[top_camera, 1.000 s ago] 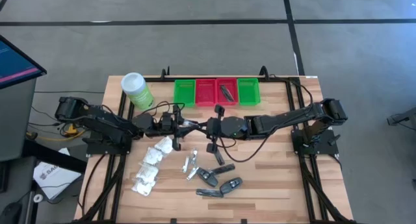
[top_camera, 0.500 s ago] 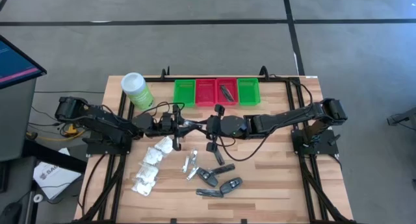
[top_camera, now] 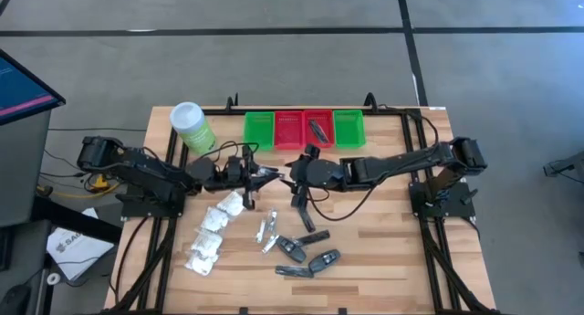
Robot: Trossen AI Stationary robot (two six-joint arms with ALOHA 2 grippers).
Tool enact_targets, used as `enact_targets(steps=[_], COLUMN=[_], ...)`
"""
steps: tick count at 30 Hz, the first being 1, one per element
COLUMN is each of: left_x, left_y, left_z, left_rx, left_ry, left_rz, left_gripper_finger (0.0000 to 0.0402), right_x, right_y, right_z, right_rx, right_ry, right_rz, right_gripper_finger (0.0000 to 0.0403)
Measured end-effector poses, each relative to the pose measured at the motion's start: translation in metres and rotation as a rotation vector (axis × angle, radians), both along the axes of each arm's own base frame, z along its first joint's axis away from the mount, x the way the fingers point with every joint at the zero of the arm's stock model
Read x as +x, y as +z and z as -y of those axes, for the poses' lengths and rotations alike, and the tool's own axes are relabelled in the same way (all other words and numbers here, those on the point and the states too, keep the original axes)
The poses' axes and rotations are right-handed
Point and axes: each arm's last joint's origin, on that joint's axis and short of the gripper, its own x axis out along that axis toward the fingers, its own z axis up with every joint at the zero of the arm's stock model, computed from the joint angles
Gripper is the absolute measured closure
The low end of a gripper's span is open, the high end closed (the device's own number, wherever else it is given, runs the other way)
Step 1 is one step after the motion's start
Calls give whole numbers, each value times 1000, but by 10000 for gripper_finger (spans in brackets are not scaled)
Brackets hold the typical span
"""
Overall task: Pick & Place Travel size toiletries
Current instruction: Put the silver nail cutter into the left green bin
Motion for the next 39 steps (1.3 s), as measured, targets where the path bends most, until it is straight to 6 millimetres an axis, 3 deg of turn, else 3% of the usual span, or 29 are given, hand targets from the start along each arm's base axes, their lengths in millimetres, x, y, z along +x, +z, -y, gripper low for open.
enact_targets(steps=[5,15,20,39], left_x=[0,-10,-18,-23], left_y=[-3,-21,-28,-38], left_z=[-19,-83,-104,-118], left_rx=[-21,-188,-240,-274], left_ry=[123,408,502,742], left_rz=[-31,-169,-221,-386], left_gripper_finger=[360,360,360,360], right_x=[-4,-8,-8,-8], right_y=[-6,-13,-14,-13], right_z=[0,-8,-8,-8], right_rx=[24,29,31,28], right_ry=[-20,-2,1,2], right_rz=[-58,-97,-100,-95], right_gripper_finger=[193,215,224,234])
